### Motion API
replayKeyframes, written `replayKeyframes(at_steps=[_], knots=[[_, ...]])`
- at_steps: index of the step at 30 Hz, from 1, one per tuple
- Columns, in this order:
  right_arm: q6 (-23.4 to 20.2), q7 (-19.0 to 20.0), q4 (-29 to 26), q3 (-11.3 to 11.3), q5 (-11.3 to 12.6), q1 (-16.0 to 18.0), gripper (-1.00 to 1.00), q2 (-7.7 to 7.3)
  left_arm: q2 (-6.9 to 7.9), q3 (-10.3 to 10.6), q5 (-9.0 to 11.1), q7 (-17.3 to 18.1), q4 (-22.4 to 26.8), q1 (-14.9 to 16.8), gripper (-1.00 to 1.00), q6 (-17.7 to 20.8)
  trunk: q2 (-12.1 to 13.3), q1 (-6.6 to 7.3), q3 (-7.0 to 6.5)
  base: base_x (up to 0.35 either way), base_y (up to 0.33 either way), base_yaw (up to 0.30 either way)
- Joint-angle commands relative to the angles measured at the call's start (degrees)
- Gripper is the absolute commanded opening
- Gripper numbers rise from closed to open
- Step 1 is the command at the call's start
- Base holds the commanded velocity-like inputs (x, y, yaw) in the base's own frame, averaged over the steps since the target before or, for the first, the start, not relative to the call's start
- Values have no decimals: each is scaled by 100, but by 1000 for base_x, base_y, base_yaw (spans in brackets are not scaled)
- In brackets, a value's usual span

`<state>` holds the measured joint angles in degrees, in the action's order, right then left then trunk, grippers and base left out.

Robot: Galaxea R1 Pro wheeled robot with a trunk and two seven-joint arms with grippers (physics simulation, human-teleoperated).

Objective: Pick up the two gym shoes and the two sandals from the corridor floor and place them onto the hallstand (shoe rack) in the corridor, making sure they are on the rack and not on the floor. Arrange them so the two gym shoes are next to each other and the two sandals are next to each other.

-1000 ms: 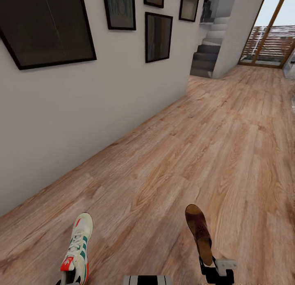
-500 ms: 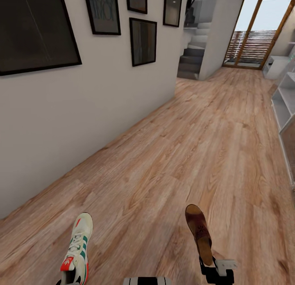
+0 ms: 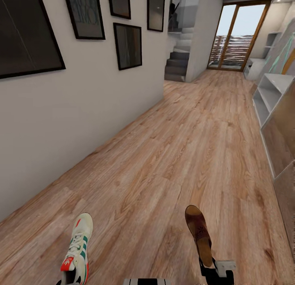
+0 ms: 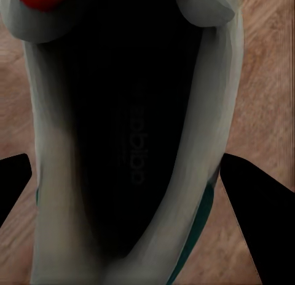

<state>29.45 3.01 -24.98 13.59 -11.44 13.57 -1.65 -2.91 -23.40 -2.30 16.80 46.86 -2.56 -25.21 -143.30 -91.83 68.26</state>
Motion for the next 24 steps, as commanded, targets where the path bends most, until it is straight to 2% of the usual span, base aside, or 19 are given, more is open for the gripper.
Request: replayKeyframes(at_steps=[1, 24], knots=[[17, 36, 33, 47, -25, 5, -100, 6, -8, -31, -25, 41, 7, 1, -100, -8, -1, 1, -4, 0, 0, -203], [17, 42, 98, 42, -25, 5, -100, 7, -17, -25, -21, 42, 7, 1, -100, -1, -1, 1, -193, 0, 0, -156]])
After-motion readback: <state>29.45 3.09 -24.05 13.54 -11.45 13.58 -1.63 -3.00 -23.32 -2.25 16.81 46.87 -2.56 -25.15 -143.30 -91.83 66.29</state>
